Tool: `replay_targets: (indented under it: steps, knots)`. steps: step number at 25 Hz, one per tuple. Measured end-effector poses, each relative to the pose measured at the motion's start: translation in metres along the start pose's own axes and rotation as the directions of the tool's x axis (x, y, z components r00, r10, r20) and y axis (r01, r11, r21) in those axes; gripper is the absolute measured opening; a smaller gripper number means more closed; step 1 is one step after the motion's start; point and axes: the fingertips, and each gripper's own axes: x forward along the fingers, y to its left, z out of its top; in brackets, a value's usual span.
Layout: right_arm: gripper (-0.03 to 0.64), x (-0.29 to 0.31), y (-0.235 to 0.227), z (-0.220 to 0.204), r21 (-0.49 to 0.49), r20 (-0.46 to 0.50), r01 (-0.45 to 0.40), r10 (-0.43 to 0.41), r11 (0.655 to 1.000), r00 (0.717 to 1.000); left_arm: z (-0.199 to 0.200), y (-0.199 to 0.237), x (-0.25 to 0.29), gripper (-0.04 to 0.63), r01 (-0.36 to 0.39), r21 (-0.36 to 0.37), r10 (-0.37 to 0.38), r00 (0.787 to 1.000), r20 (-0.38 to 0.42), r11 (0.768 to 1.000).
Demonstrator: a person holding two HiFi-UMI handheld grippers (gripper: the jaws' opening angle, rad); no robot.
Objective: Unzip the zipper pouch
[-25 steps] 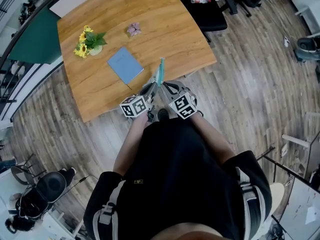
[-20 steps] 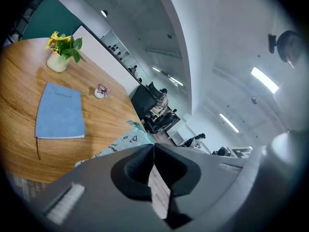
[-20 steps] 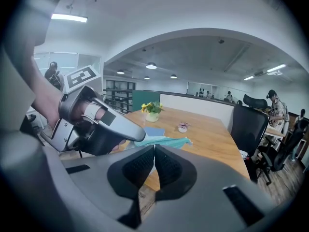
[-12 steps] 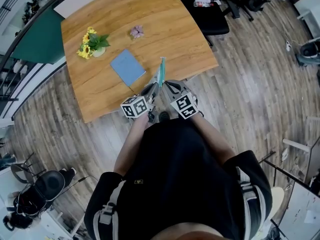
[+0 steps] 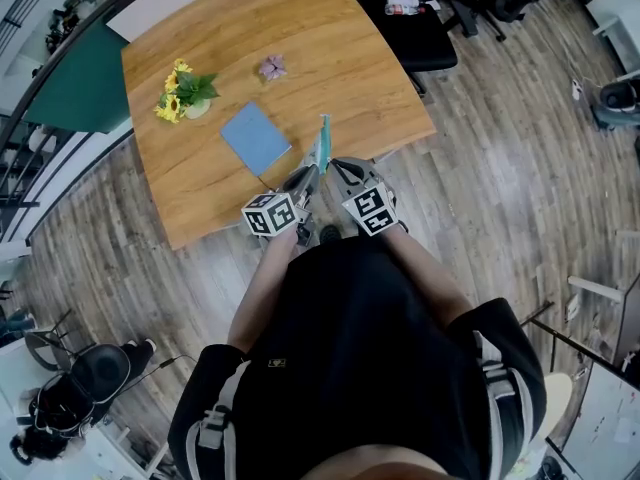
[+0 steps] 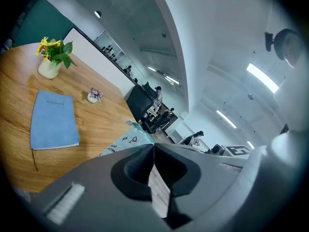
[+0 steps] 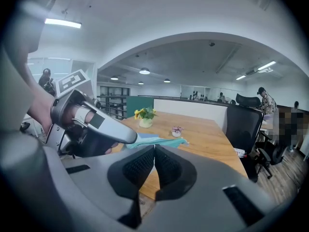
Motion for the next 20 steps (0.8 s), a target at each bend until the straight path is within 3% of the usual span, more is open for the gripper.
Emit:
replay_targets:
  steps: [20]
  knots:
    - [0.009, 0.007, -0.0119, -0.0028, 0.025, -0.025, 0.027, -0.026, 0.999, 0.999, 0.0015, -0.0025, 0.003, 0.009, 0.008, 0.033, -0.007, 0.999, -0.034, 0.999]
